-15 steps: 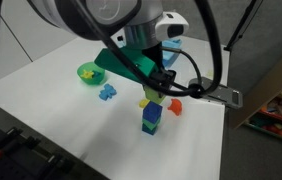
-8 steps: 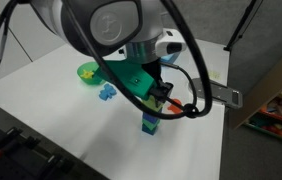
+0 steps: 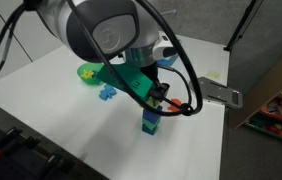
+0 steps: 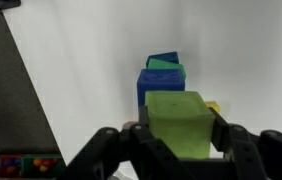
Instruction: Pick up the green block and stack it on the navy blue block, pick up the neon blue block and stack it on the green block, Pick up the orange toy and stack it on the neon blue block, pick up the light green block and stack it on the neon blue block top
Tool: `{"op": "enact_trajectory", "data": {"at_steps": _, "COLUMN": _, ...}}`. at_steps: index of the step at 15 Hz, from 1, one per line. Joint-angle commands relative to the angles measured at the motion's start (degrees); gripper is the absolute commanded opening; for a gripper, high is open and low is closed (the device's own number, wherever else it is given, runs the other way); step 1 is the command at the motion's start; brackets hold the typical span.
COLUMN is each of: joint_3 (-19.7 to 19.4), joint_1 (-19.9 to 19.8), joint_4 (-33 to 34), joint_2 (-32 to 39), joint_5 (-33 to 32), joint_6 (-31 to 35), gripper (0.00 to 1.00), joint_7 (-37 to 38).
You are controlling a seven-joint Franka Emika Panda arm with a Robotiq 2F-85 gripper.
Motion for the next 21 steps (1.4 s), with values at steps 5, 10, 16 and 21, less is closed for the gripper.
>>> {"op": "enact_trajectory", "data": {"at_steps": 5, "joint_3": 0.97, "joint_1": -1.84, "joint_4": 1.22, "joint_2": 1.05, "joint_5": 1.13, "joint_6": 1.47, "gripper": 0.32, "joint_7": -2.47}}
{"op": "enact_trajectory", "data": {"at_steps": 10, "joint_3": 1.07, "joint_1": -1.9, "joint_4": 1.29, "joint_2": 1.4, "joint_5": 0.89, "joint_6": 1.1, "gripper": 0.83, "joint_7": -2.75}}
{"op": "enact_trajectory", "data": {"at_steps": 16, "joint_3": 0.81, "joint_1": -0.68, "joint_4": -0.43, "joint_2": -0.94, "joint_5": -0.17, "joint_6": 0.69, "gripper": 1.0, "joint_7": -1.74}}
{"op": "enact_trajectory", "data": {"at_steps": 21, "joint_3": -0.02, "joint_1": 2.17, "joint_4": -3.21, "joint_2": -6.32, "joint_5": -2.16, "joint_6": -1.9, "gripper": 1.0, "joint_7": 1.31}}
